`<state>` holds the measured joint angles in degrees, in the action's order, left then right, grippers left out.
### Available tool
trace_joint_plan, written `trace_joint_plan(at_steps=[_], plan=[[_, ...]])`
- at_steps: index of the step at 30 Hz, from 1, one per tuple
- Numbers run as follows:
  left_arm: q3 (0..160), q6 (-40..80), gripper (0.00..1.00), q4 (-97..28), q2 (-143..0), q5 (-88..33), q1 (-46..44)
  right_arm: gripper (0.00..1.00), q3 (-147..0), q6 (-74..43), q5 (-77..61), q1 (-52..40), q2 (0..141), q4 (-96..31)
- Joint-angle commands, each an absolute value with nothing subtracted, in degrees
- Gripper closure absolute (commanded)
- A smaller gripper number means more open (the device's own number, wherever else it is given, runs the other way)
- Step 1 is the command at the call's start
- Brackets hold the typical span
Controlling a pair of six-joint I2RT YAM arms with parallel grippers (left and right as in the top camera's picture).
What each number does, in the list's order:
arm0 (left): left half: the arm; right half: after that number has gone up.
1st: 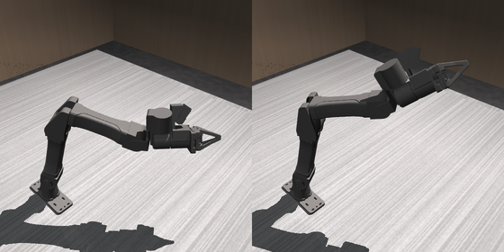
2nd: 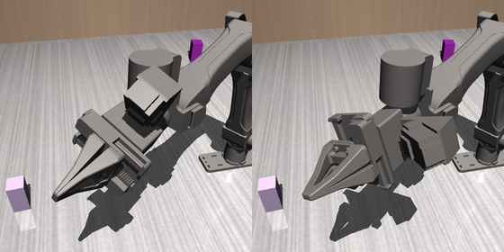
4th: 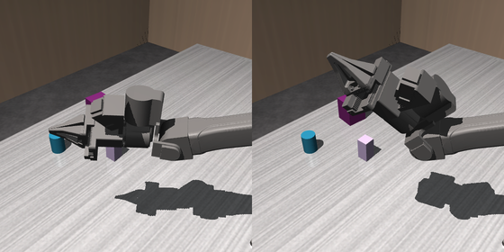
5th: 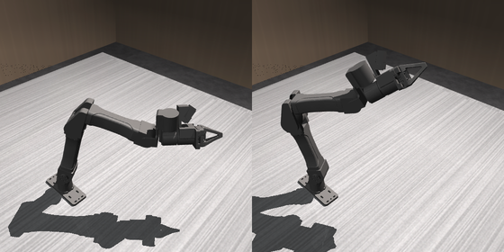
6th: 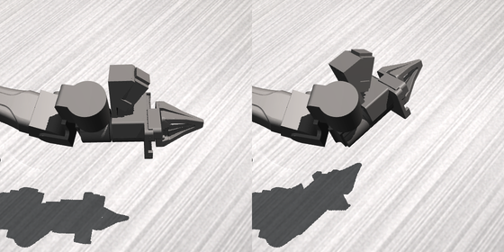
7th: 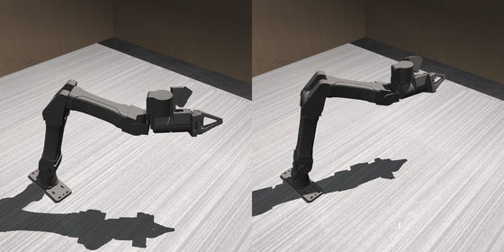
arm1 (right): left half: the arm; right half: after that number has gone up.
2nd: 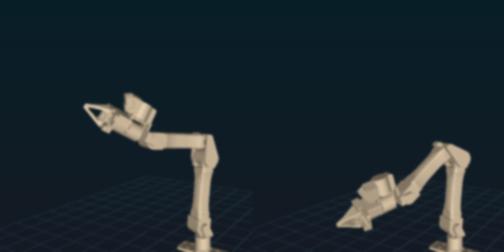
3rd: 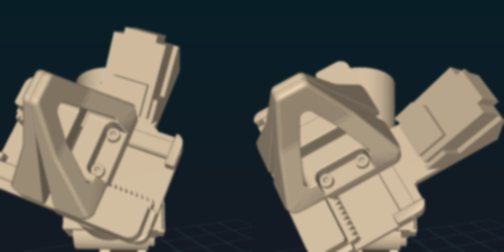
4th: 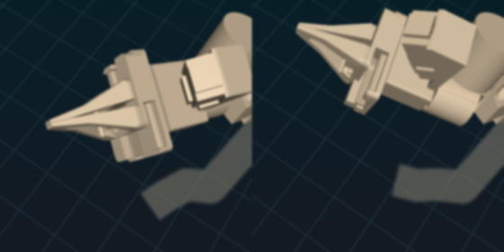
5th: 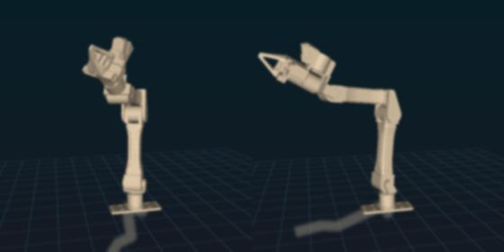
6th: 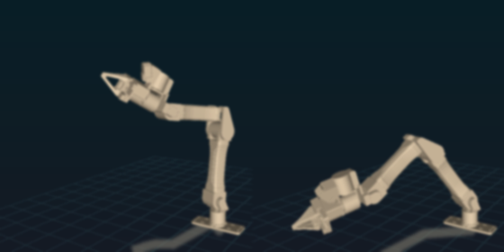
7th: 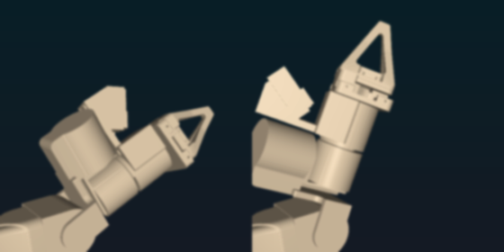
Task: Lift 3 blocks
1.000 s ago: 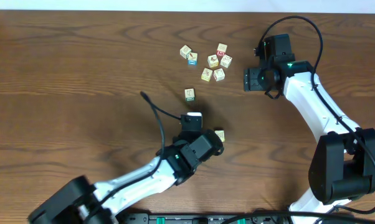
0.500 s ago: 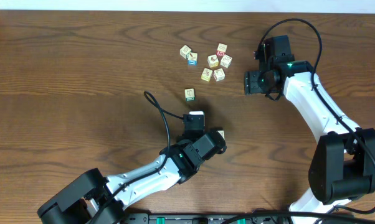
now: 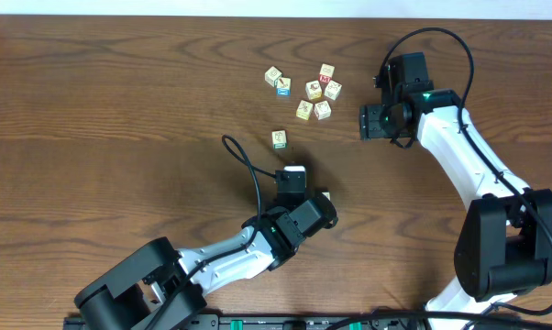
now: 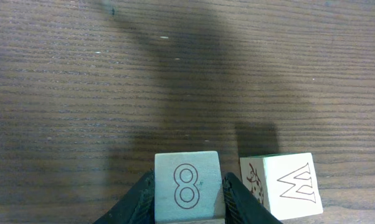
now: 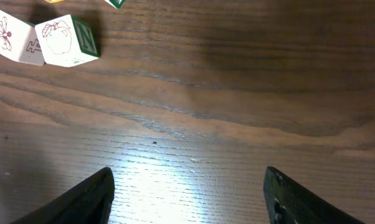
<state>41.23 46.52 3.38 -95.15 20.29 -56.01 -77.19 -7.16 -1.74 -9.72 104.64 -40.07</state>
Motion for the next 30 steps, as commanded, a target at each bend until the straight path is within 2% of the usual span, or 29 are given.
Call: trace_joint_plan(at_steps=[1,3,7,15,16,22,27,30], plan=[[41.5,46.8,0.84,3.4,-95.7,21.5,-56.1,0.27,-78.0,-7.7,-2.0,-9.8,104.9,-40.2],[41.5,46.9,0.83,3.6,-95.7,21.5,-56.1,0.26,-78.0,-7.6,-2.0,-9.8,104.9,-40.2],[41.5,46.8,0.68,5.5,-95.7,21.5,-56.1,0.26,-78.0,-7.7,-2.0,-9.8,104.9,-40.3],[41.5,46.8,0.52,6.7,-95.7,21.5,-56.1,0.25,-78.0,-7.6,-2.0,-9.8,104.9,-40.2],[41.5,46.8,0.47,6.7,-95.7,21.5,-56.1,0.25,-78.0,-7.6,-2.0,-9.8,104.9,-40.3],[41.5,44.6,0.45,6.8,-94.7,21.5,-56.1,0.25,-78.0,-7.6,-2.0,-9.8,104.9,-40.3],[41.5,37.8,0.32,6.6,-89.3,22.0,-55.8,0.26,-78.0,-7.6,-2.0,-9.8,104.9,-40.4],[41.5,37.3,0.31,5.0,-83.5,24.0,-53.9,0.28,-78.0,-7.6,-2.0,-9.8,104.9,-40.8]])
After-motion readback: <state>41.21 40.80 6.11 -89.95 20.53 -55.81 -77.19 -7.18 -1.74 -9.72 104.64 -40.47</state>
